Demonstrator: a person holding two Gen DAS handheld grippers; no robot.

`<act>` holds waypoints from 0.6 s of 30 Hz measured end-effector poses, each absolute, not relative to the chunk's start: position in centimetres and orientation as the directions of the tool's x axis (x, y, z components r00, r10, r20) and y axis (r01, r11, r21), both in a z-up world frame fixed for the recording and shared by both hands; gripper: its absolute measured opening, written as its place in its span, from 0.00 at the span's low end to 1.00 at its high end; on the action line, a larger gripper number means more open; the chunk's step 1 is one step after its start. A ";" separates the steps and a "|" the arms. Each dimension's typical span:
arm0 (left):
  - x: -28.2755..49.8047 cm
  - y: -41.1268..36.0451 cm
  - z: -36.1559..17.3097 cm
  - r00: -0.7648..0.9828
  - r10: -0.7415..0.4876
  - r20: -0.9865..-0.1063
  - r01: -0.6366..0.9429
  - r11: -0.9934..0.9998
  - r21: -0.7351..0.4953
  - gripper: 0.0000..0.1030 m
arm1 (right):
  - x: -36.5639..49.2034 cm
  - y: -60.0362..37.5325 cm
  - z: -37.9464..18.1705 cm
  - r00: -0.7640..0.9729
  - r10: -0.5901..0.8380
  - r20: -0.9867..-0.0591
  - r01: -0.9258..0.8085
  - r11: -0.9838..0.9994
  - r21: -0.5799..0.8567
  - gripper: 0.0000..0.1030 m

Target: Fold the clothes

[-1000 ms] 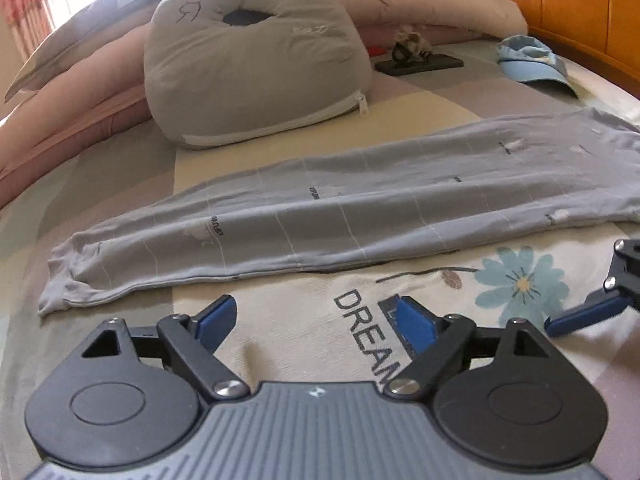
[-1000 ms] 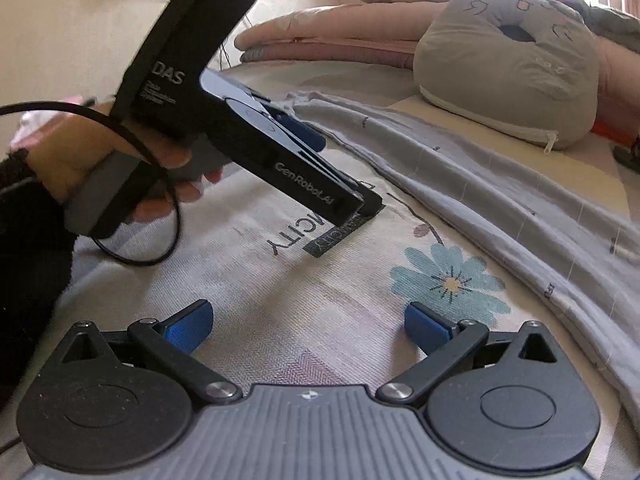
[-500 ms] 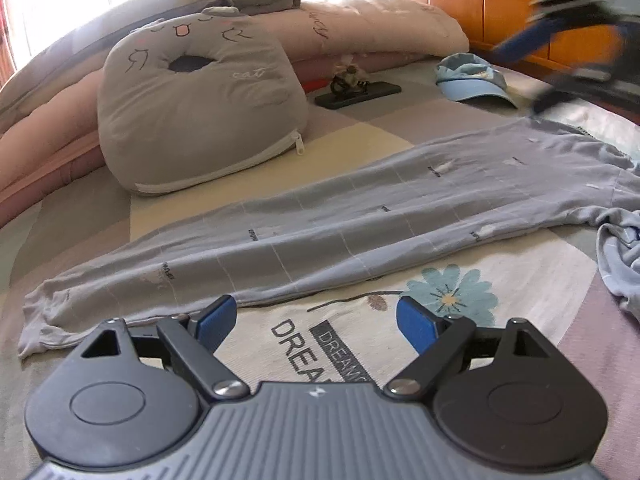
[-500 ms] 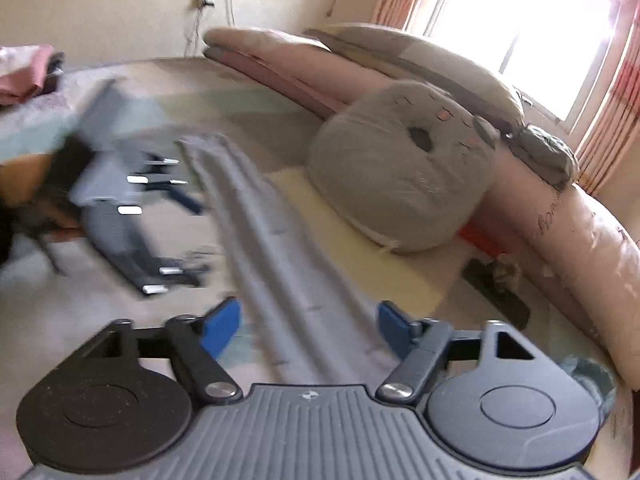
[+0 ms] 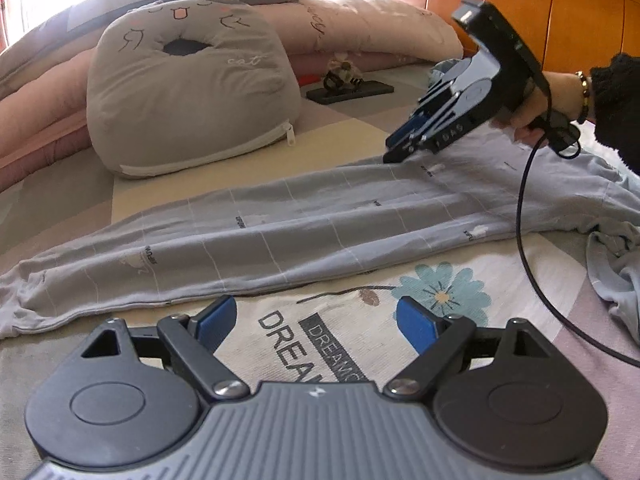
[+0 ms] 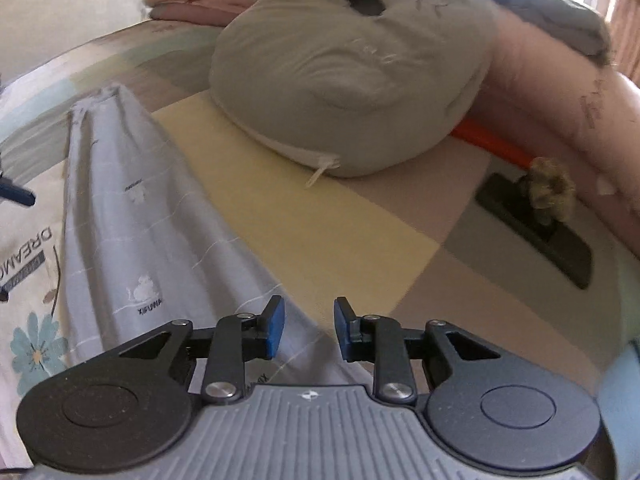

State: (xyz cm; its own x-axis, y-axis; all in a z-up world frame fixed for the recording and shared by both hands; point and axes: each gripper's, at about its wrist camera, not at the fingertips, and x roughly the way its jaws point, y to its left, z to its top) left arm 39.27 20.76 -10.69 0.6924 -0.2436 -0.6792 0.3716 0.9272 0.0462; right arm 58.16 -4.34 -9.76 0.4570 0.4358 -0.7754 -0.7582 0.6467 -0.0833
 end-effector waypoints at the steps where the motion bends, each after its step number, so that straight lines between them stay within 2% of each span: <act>1: 39.3 20.7 -10.8 0.691 -0.242 -0.681 0.371 0.927 0.047 0.85 | 58.0 -4.3 -10.1 0.450 0.438 -0.778 -0.766 0.637 -0.085 0.33; 4: 39.5 20.6 -11.2 0.685 -0.232 -0.691 0.369 0.928 0.054 0.85 | 57.4 -4.3 -10.6 0.468 0.445 -0.763 -0.771 0.628 -0.107 0.30; 5: 39.6 20.5 -11.3 0.682 -0.228 -0.695 0.368 0.928 0.057 0.85 | 57.2 -4.3 -10.6 0.468 0.452 -0.759 -0.774 0.625 -0.105 0.09; 6: 39.6 20.5 -11.4 0.681 -0.222 -0.698 0.365 0.929 0.061 0.85 | 57.0 -4.1 -10.6 0.473 0.452 -0.757 -0.777 0.619 -0.115 0.03; 14: 39.6 21.3 -11.4 0.684 -0.216 -0.697 0.342 0.938 0.046 0.85 | 59.2 -4.4 -10.0 0.573 0.368 -0.733 -0.668 0.727 -0.157 0.04; 16: 39.6 21.6 -11.4 0.682 -0.213 -0.699 0.337 0.941 0.042 0.85 | 58.9 -4.0 -9.7 0.578 0.347 -0.739 -0.665 0.724 -0.180 0.08; 18: 39.5 21.9 -11.2 0.685 -0.208 -0.698 0.328 0.944 0.041 0.85 | 57.7 -3.8 -8.5 0.605 0.355 -0.713 -0.660 0.724 -0.199 0.18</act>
State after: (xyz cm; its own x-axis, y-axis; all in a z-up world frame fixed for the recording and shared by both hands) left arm 39.50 21.95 -11.25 0.6849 -0.2079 -0.6983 0.3282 0.9437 0.0410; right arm 57.69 -3.76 -8.49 0.6049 0.3554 -0.7126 -0.6600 0.7244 -0.1990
